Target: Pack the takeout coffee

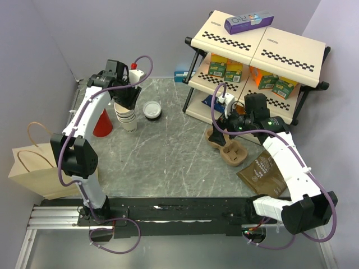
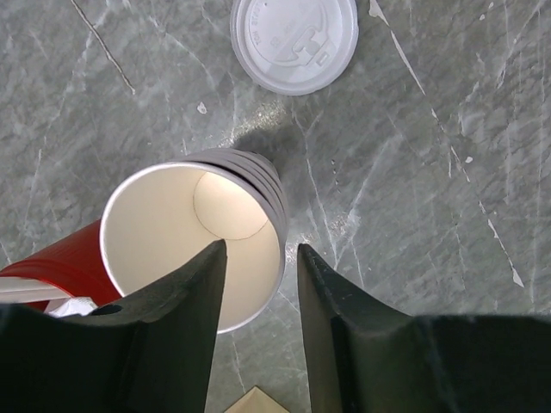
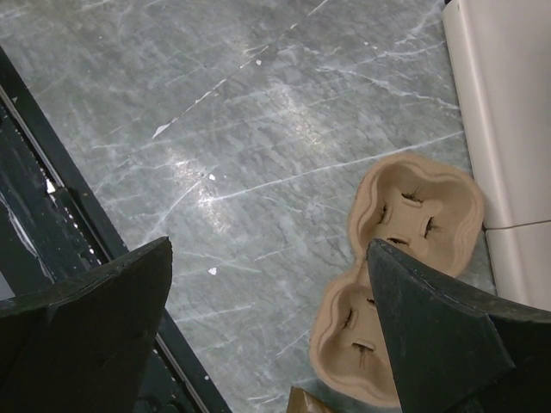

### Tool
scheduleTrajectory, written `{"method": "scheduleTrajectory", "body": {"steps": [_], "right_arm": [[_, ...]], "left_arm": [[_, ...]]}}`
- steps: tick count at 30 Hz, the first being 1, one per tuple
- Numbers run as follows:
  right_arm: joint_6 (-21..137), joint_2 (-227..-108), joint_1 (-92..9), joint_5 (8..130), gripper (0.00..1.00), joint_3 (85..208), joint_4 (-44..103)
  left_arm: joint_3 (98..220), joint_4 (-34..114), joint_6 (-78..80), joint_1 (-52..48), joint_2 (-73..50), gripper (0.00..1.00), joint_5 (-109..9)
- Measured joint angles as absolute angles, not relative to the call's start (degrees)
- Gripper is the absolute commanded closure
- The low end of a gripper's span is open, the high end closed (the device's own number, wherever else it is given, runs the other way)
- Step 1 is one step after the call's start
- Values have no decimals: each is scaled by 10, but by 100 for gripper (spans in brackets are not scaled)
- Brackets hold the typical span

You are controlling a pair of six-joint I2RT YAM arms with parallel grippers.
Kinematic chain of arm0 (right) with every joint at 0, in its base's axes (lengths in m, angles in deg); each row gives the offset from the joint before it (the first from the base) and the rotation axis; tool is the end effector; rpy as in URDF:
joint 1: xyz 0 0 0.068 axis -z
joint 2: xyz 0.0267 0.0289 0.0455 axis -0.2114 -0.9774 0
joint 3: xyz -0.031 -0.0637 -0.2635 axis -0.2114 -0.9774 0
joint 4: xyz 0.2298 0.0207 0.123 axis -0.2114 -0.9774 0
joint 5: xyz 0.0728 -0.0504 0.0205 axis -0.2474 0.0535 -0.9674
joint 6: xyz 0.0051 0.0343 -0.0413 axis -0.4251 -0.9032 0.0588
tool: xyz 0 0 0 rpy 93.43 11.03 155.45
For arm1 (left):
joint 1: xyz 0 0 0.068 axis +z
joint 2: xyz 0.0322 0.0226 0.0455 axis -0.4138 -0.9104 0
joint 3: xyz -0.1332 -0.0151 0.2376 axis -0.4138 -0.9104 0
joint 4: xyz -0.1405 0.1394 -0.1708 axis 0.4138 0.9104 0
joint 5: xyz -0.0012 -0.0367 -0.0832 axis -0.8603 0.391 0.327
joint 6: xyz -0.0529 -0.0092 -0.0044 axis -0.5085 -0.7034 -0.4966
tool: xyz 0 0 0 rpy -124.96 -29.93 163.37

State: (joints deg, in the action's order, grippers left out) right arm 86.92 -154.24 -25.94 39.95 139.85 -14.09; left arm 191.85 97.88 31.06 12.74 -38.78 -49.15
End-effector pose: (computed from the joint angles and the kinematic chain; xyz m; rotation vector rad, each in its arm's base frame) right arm 0.2274 0.0775 0.3525 -0.9823 2.0002 0.6572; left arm 0.3771 -0.0840 0.3509 0.7060 2.3992 -0.1543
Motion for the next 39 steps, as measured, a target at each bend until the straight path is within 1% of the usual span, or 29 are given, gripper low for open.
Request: {"method": "scheduleTrajectory", "body": {"steps": [12,21,29,35,39], "right_arm": [[870,-1542,-259,406,0,1399,-141],[870,-1546,-259,406,0,1399,-140],[869,-1552,-259,406,0,1399,-137],[868,-1554,-259,406,0,1399,-135],[866,-1560,-259,405,0,1399,-131]], "left_arm": [[1913,983,307,128,-394,64,-491],[1913,1001,307,128,-408,72,-491],[1913,1003,307,128,-408,84,-491],[1918,1013,307,128,-408,88,-491],[1923,1018,308,128,-408,94,-491]]}}
